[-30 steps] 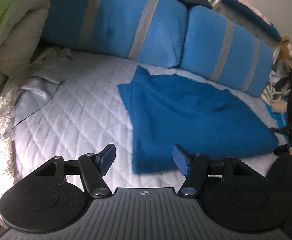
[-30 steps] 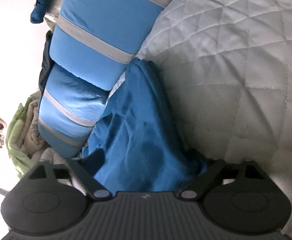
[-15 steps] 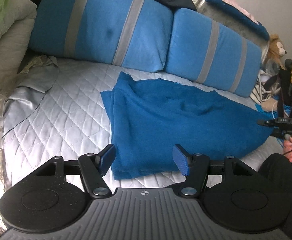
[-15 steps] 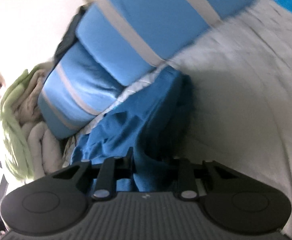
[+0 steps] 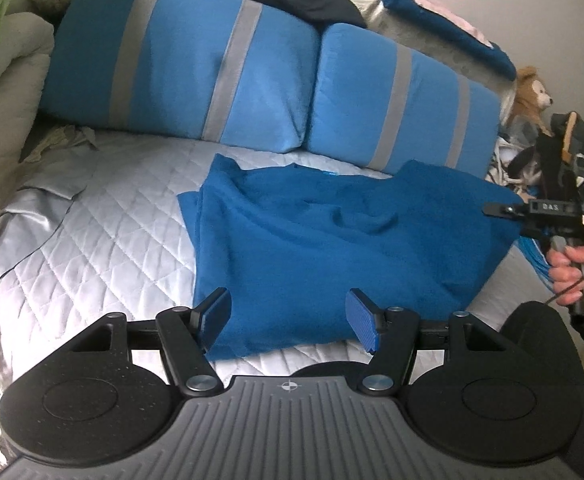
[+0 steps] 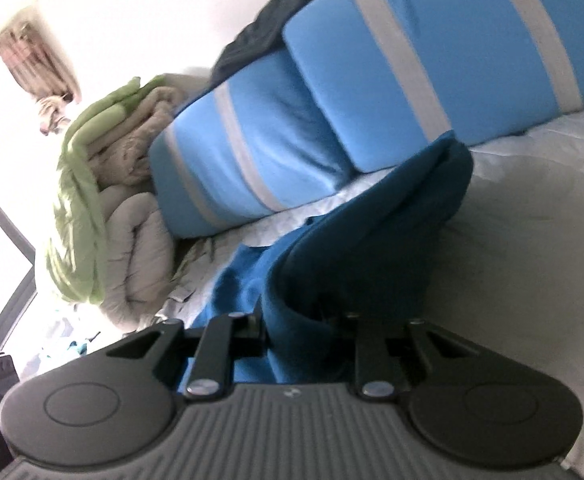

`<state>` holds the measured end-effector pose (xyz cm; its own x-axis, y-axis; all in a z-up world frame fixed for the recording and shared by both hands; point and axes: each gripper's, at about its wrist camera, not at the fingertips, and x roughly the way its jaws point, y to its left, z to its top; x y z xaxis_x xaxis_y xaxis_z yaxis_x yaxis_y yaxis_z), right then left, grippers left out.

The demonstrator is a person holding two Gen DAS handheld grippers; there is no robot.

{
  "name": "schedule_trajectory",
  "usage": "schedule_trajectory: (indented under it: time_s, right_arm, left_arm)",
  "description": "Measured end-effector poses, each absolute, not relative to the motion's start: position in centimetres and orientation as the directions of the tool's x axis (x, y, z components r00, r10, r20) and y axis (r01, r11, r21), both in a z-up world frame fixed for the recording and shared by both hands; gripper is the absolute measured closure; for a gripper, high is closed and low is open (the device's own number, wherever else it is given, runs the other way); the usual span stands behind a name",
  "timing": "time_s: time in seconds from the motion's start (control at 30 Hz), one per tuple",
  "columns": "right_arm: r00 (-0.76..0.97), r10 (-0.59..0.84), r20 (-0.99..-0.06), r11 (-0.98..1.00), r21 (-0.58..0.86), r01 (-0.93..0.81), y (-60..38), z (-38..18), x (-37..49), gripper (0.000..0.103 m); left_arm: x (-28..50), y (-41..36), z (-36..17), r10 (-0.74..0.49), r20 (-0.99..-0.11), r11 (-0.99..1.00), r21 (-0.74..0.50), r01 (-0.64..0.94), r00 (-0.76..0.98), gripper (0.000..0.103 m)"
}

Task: Fold clothes

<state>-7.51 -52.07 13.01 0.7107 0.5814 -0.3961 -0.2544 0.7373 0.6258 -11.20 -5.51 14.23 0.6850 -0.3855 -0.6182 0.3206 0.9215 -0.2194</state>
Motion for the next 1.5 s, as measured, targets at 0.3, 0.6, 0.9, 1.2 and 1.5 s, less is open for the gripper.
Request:
schedule_trajectory:
  time_s: [0.3, 0.6, 0.9, 1.2, 1.5]
  right_arm:
    - [0.662, 0.656, -0.363, 0.687, 0.651, -0.323, -46.9, 14.0, -5.5, 0.079]
    - [0.516, 0.771, -0.372, 0.619, 0.627, -0.473, -33.2, 15.5, -0.1, 0.080]
    - [0.398, 0.740, -0.542, 0.663, 0.485, -0.570, -23.4, 11.3, -0.7, 0.081]
    - [0.377, 0.772, -0.511, 0.626, 0.514, -0.587, -23.2, 12.5, -1.6, 0.082]
    - [0.345, 0.742, -0.574, 0.634, 0.435, -0.639, -20.6, 11.7, -2.6, 0.082]
  left_arm:
    - [-11.8, -4.0, 14.2, -0.373, -0.611, 0.928, -0.238, 0.287, 0.698, 0.040]
    - [-13.1, 0.4, 14.4, -0.304, -0.608, 0.948, -0.269, 0.169, 0.734, 0.040]
    - [-13.6, 2.0, 14.4, -0.284, -0.612, 0.951, -0.277, 0.136, 0.738, 0.040]
    - [-13.4, 2.2, 13.8, -0.292, -0.611, 0.946, -0.297, 0.129, 0.736, 0.040]
    - [-13.1, 2.5, 13.8, -0.291, -0.610, 0.941, -0.321, 0.105, 0.737, 0.040]
